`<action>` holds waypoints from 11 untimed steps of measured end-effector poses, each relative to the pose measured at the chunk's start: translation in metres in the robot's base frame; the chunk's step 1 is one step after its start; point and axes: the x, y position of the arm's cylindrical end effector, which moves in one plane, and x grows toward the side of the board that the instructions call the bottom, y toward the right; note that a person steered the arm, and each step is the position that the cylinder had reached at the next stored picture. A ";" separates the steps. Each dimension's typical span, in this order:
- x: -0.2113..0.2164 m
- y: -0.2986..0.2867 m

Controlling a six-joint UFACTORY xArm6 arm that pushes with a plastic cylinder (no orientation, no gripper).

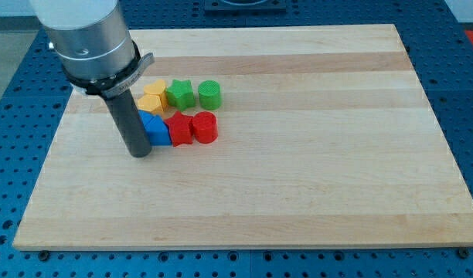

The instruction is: Move red circle closer to the green circle

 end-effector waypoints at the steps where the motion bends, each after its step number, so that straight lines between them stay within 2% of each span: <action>1: -0.001 0.000; 9: 0.004 0.035; 10: 0.007 0.033; 11: 0.038 0.018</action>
